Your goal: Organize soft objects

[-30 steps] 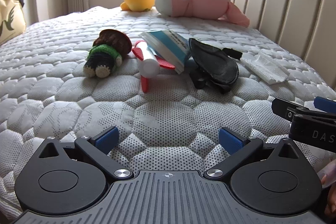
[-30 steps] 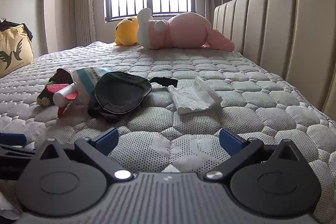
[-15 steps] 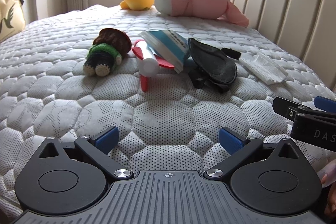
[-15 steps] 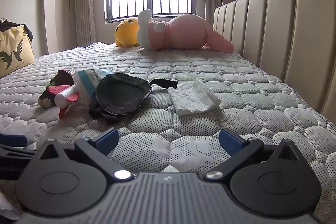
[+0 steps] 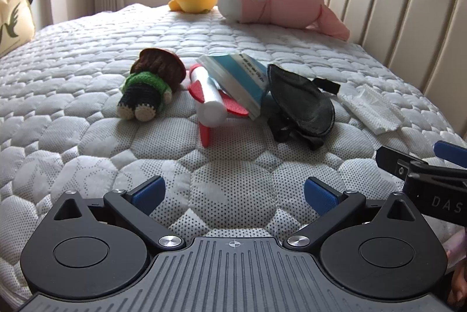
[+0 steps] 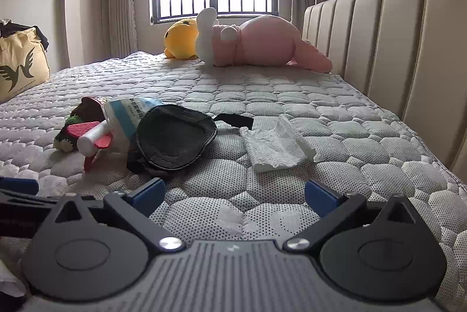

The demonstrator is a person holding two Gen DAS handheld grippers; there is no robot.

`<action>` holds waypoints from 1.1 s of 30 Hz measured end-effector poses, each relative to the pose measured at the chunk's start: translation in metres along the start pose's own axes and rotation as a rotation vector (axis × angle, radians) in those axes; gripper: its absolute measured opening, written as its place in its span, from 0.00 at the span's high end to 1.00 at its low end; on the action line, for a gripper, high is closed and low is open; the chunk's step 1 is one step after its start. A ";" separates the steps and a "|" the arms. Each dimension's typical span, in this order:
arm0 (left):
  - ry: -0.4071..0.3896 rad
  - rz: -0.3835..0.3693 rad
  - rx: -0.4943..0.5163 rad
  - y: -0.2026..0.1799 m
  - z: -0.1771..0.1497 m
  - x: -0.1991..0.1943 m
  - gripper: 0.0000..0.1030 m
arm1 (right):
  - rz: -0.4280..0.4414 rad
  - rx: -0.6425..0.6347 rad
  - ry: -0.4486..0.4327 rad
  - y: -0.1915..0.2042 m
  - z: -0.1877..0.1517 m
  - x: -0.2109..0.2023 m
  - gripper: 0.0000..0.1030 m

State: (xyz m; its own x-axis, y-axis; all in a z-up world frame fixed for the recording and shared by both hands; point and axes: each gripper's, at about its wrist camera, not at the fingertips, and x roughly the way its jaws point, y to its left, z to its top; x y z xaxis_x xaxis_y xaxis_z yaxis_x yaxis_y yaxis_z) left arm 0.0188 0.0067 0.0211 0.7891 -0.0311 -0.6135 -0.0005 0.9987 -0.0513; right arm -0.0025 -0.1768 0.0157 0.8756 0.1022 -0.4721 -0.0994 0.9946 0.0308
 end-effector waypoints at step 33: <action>-0.027 -0.306 -0.129 0.000 0.047 0.068 0.00 | 0.053 0.056 0.205 -0.071 -0.003 0.076 0.00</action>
State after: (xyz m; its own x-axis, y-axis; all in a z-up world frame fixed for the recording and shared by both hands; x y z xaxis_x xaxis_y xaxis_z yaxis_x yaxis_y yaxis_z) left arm 0.1015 0.0062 0.0163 0.7809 -0.3256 -0.5332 0.1621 0.9298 -0.3303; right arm 0.0701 -0.2397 -0.0251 0.7547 0.1541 -0.6377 -0.1117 0.9880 0.1065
